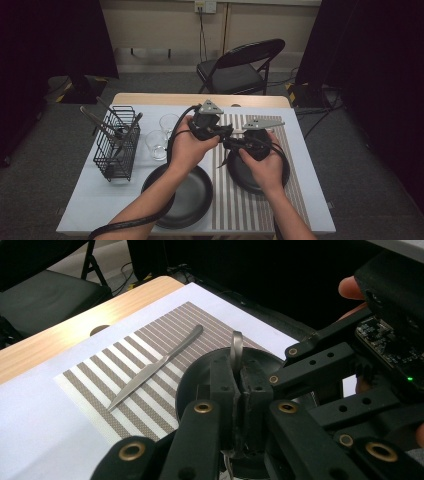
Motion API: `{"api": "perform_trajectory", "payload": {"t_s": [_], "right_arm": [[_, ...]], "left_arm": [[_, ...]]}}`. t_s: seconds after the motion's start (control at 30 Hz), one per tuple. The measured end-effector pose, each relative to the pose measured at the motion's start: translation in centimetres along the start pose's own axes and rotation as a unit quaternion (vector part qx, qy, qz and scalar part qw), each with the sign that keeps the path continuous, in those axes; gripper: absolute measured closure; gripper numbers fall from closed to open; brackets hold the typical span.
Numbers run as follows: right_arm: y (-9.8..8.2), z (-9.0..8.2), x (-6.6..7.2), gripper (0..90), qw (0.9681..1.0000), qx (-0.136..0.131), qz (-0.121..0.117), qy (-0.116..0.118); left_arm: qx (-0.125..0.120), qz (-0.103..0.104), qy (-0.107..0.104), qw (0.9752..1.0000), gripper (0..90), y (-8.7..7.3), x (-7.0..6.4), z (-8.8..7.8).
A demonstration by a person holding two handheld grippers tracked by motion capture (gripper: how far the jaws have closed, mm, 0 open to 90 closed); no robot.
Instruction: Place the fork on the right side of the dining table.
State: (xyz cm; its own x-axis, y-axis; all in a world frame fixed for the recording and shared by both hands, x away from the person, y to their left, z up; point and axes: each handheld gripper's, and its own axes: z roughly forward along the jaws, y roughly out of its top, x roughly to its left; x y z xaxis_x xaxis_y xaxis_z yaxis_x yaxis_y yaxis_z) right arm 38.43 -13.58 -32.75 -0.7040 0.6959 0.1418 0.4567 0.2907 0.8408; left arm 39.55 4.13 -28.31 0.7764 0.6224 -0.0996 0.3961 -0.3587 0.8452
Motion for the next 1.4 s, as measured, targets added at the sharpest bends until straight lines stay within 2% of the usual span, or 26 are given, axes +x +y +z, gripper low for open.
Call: {"api": "perform_trajectory", "payload": {"t_s": [0.13, 0.27, 0.43, 0.6, 0.8, 1.03, 1.4], "right_arm": [[0.1, -0.1, 0.0, 81.7, 1.0, -0.002, -0.001, -0.004], [0.1, -0.2, 0.0, 81.9, 1.0, -0.002, -0.005, -0.006], [0.0, -0.2, -0.2, 81.9, 1.0, -0.002, 0.0, -0.004], [-0.1, -0.4, -0.6, 81.9, 1.0, 0.002, 0.003, -0.005], [-0.2, -0.7, -1.2, 81.9, 0.9999, 0.006, 0.008, -0.008], [-0.2, -1.2, -1.7, 81.9, 0.9999, 0.007, 0.006, -0.005], [0.1, -1.9, -1.5, 81.9, 0.9999, 0.009, -0.002, 0.008]], "left_arm": [[-0.004, -0.007, -0.004, 1.0, 86.3, 0.0, 0.0, 0.0], [-0.006, -0.004, -0.008, 0.9999, 83.7, 0.1, 0.0, -0.1], [0.001, 0.006, -0.015, 0.9999, 72.1, 0.1, -0.3, 0.1], [0.007, 0.016, -0.008, 0.9998, 56.8, 0.1, -0.2, 0.0], [0.011, 0.023, -0.008, 0.9996, 48.2, -0.2, 0.0, -0.9], [0.02, 0.027, -0.012, 0.9994, 44.4, -2.1, 0.1, -1.5], [0.04, 0.015, -0.022, 0.9989, 45.2, -5.6, 0.9, 0.2]]}}
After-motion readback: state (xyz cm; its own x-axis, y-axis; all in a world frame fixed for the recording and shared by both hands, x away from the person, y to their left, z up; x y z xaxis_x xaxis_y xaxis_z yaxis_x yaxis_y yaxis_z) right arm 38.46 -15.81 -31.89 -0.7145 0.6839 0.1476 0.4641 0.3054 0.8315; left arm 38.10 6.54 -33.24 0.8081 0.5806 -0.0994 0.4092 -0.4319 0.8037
